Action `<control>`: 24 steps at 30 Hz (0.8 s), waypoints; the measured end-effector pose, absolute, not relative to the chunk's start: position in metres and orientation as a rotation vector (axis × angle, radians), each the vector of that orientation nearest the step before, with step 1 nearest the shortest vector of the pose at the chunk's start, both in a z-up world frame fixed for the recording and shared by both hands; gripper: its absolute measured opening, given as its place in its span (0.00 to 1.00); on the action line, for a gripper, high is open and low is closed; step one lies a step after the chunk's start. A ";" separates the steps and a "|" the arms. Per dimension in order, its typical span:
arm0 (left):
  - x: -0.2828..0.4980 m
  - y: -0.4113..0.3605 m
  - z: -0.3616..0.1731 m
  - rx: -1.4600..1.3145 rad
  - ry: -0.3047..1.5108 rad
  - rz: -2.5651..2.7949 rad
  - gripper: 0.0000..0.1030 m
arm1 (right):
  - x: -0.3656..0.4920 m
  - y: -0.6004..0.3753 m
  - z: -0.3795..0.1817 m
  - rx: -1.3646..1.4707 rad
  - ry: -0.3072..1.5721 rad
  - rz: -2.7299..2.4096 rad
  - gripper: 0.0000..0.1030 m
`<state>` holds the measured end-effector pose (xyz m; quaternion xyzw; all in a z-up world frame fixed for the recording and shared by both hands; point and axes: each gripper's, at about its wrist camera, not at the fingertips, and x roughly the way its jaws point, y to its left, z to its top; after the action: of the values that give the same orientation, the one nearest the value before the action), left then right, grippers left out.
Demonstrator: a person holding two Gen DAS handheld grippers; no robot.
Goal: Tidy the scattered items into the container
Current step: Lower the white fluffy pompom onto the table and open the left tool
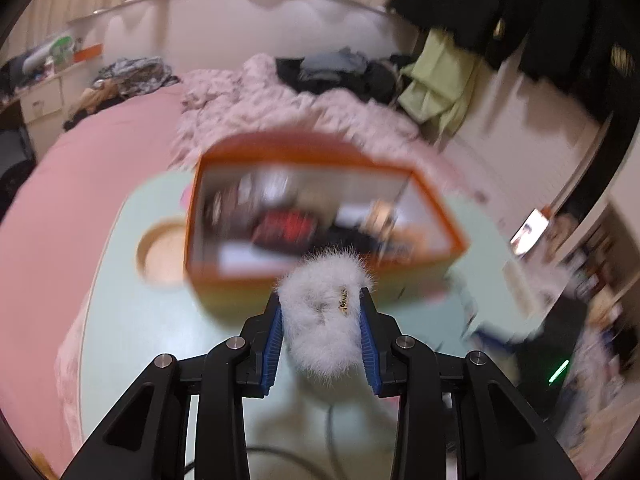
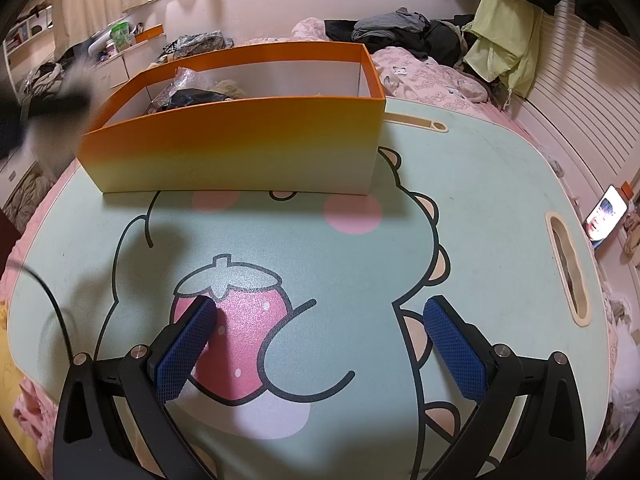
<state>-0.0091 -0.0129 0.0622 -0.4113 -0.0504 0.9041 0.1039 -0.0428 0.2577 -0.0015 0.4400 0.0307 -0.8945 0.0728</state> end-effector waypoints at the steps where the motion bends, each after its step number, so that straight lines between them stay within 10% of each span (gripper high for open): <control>1: -0.008 -0.011 0.050 -1.240 -0.139 2.659 0.31 | -0.043 0.257 -0.002 1.321 0.092 -2.688 1.00; 9: -0.007 0.012 0.009 -1.231 0.081 2.795 0.34 | -0.044 0.260 -0.001 1.323 0.092 -2.687 1.00; 15: -0.010 0.006 0.004 -1.256 0.104 2.876 0.82 | -0.045 0.258 0.000 1.326 0.090 -2.690 1.00; 24: 0.006 -0.005 0.015 -1.066 -0.016 2.885 0.83 | -0.044 0.270 0.001 1.324 0.011 -2.737 1.00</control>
<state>0.0060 -0.0046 0.0147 -0.3463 -0.0052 0.9375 0.0332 -0.0443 0.2702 0.0010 0.4349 0.0036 -0.8991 0.0508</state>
